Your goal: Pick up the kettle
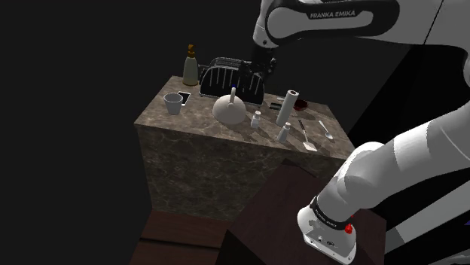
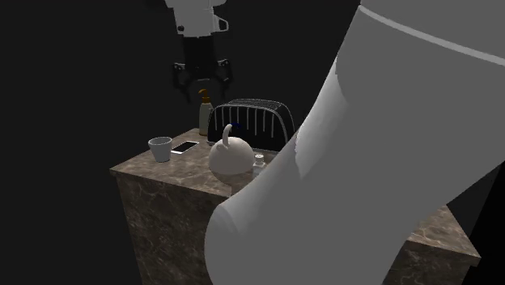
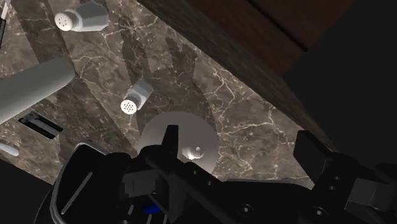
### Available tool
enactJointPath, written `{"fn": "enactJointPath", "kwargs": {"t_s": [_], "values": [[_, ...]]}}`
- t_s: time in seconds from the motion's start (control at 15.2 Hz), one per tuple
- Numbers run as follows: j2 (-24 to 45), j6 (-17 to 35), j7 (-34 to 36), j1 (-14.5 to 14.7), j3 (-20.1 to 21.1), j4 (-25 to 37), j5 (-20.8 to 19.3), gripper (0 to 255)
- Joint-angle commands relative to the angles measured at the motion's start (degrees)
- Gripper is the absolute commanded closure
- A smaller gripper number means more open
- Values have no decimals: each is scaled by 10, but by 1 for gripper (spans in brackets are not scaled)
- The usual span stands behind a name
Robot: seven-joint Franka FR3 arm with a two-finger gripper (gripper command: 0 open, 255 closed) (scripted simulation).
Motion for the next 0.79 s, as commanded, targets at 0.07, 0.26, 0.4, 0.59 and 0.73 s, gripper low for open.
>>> {"fn": "enactJointPath", "kwargs": {"t_s": [0.07, 0.26, 0.4, 0.59, 0.73], "values": [[67, 26, 31, -13, -6, 40, 3, 0], [130, 47, 59, -24, -14, 82, 7, 0], [171, 58, 76, -31, -20, 112, 11, 0], [232, 70, 100, -42, -30, 160, 19, 0], [273, 76, 114, -49, -36, 194, 26, 0]]}}
